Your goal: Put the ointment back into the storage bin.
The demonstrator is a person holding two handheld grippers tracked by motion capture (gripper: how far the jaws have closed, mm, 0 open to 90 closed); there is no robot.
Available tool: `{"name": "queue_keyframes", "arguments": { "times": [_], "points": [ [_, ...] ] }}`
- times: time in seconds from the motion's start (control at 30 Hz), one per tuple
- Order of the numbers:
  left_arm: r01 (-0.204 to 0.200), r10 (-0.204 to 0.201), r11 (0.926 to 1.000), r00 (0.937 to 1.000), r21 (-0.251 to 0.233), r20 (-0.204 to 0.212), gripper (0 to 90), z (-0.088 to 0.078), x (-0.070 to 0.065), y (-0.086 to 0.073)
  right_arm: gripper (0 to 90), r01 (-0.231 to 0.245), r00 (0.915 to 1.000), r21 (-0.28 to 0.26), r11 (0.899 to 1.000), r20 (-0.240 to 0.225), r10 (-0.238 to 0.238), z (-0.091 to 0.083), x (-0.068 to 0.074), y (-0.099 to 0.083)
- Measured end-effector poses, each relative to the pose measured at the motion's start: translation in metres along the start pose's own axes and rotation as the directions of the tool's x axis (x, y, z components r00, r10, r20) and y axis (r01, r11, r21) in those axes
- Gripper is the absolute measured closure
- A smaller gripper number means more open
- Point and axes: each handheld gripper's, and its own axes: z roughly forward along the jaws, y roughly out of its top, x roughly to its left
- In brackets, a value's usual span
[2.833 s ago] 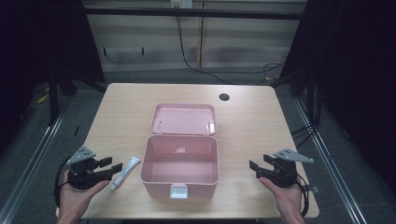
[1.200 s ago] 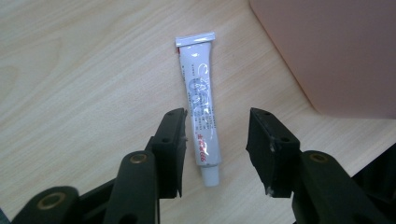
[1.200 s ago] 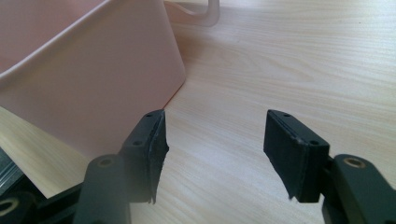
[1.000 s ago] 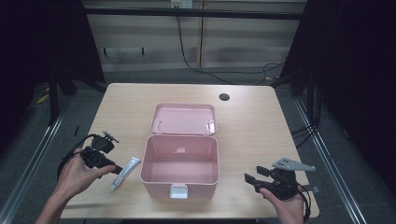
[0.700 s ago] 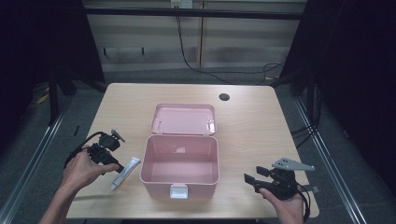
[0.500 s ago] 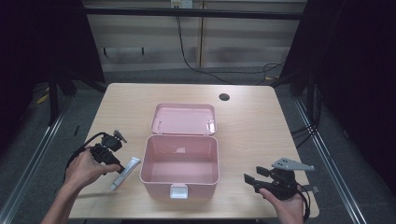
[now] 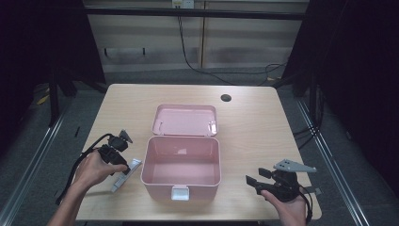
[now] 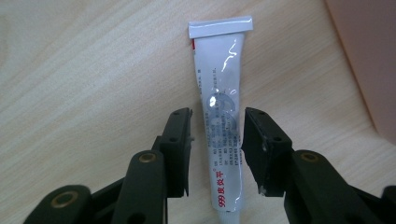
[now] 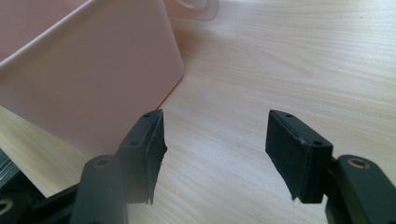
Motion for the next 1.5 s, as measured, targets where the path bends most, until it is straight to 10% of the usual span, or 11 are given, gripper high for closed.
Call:
{"name": "queue_keyframes", "arguments": {
  "times": [0.43,1.5],
  "points": [
    [0.003,-0.003,0.9989,0.9999,0.046,-0.012,67.1,0.014,-0.006,0.003,36.1,-0.002,1.0,0.004,1.0,-0.009,0.002,0.001,0.0,0.0],
    [-0.039,0.039,0.9992,0.9987,-0.009,-0.033,71.2,0.015,-0.002,-0.004,35.6,0.006,0.9996,0.013,1.0,-0.026,-0.006,0.003,0.001,0.001]
  ]
}}
